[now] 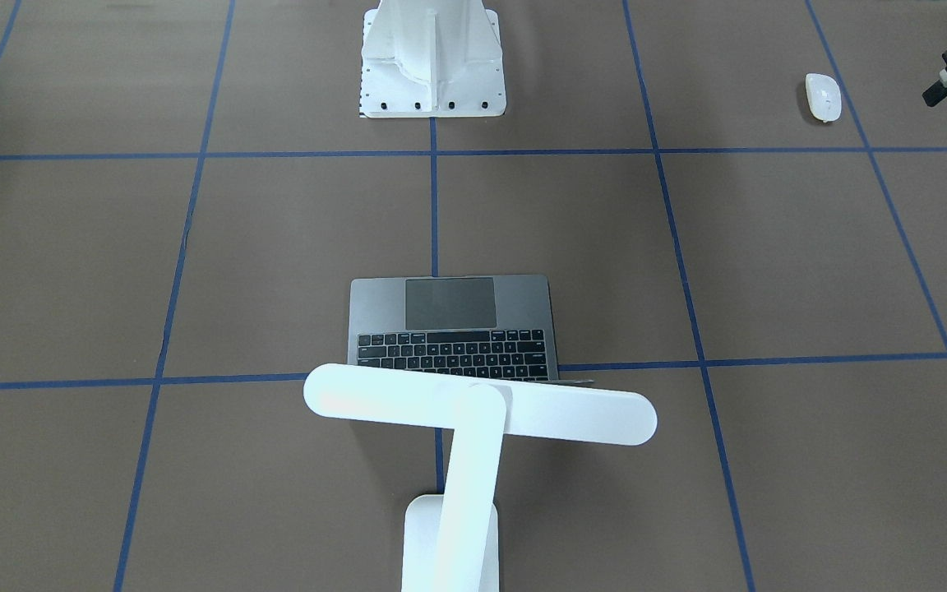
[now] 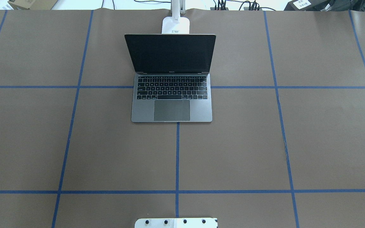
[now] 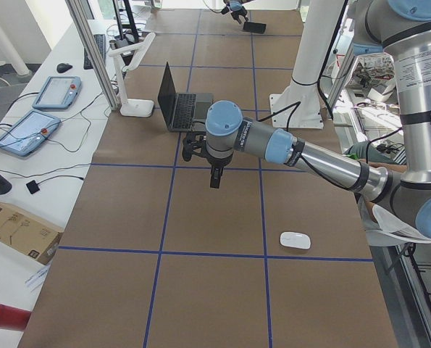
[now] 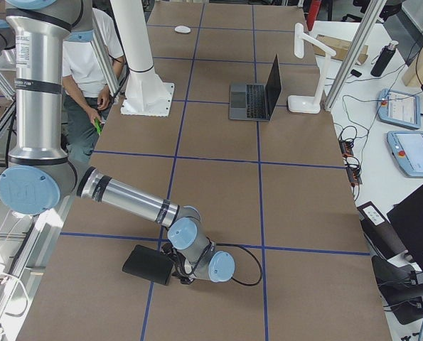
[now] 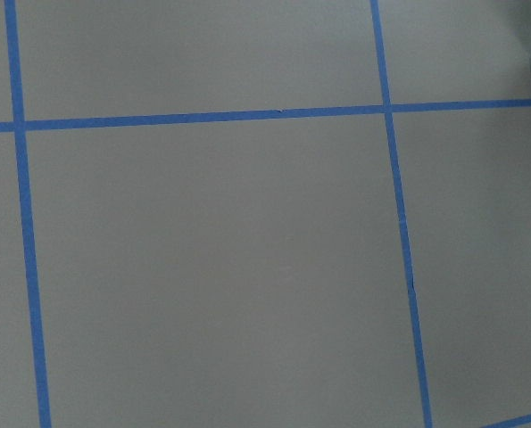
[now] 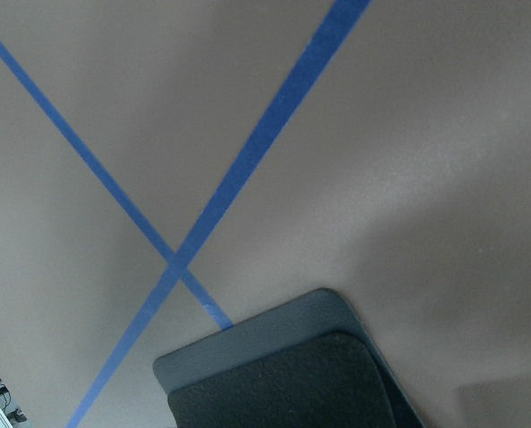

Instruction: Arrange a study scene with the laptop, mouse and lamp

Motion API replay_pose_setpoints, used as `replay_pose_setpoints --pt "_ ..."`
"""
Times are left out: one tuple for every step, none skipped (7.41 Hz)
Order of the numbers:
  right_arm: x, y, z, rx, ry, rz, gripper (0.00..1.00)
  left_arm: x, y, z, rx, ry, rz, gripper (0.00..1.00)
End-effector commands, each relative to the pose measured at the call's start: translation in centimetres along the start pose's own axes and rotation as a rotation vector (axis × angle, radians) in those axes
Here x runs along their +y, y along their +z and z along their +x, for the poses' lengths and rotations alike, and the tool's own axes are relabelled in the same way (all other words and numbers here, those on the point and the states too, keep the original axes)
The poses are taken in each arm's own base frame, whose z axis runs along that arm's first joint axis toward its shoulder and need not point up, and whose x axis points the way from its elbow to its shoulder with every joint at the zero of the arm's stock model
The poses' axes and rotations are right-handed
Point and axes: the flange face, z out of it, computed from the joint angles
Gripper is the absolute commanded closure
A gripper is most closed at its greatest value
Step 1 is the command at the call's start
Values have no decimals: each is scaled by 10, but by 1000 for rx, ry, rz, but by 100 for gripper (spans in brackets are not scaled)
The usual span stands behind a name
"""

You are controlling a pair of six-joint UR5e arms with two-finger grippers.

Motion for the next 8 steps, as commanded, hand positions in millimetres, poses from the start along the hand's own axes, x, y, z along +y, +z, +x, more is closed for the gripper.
replay_pose_setpoints --pt "4 3 0 1 -12 -1 7 3 -2 2 0 -4 2 0" --pt "9 8 1 5 -18 0 7 3 -3 4 1 -2 4 0" --pt "13 11 0 3 -19 -1 7 3 -4 5 1 0 7 0" --pt "15 13 0 1 -23 -1 7 4 -5 6 1 3 8 0" --pt "20 17 0 4 -29 -2 7 4 -5 7 0 4 9 0" --pt "27 22 -1 -1 -25 -3 8 4 -8 6 -1 1 17 0" --pt "32 26 -1 -5 -20 -4 7 5 -13 9 1 7 25 0" --pt "31 25 -2 -3 -21 -3 7 10 -13 9 0 2 22 0"
